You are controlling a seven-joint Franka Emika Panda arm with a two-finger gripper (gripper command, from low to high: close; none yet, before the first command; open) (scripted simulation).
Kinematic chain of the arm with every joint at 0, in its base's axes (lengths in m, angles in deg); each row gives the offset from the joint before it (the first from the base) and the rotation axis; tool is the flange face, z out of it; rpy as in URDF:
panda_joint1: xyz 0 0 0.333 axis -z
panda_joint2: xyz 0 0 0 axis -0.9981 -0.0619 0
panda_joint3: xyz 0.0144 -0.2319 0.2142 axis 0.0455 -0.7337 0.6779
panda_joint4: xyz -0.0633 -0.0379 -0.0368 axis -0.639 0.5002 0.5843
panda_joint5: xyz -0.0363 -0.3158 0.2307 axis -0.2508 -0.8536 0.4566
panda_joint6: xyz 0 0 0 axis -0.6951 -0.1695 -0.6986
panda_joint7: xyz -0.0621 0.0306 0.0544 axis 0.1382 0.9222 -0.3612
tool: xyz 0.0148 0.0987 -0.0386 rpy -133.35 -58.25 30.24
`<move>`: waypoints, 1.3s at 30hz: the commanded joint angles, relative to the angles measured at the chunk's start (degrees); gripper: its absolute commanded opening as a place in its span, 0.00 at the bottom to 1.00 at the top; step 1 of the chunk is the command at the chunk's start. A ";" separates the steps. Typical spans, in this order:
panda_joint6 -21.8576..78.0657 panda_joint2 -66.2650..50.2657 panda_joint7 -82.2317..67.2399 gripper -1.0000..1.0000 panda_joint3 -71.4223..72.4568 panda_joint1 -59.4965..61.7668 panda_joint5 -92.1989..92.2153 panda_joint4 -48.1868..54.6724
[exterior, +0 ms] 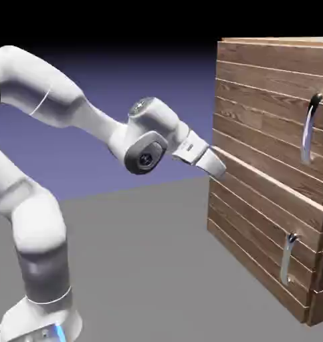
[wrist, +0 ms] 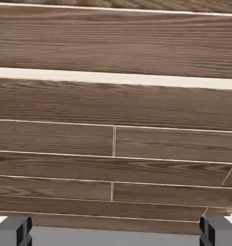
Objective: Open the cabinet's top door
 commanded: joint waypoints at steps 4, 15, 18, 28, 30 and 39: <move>0.24 2.47 5.79 0.50 -5.08 -4.47 -9.97 2.65; 0.90 9.27 21.69 0.50 -19.03 -16.76 -37.38 9.93; 1.08 11.13 26.03 0.50 -22.84 -20.11 -44.86 11.92; 1.68 17.31 40.49 0.50 -35.53 -31.29 -69.77 18.54; 1.80 18.54 43.38 0.50 -38.07 -33.52 -74.76 19.86; 2.35 24.11 56.40 0.50 -49.49 -43.58 -97.18 25.82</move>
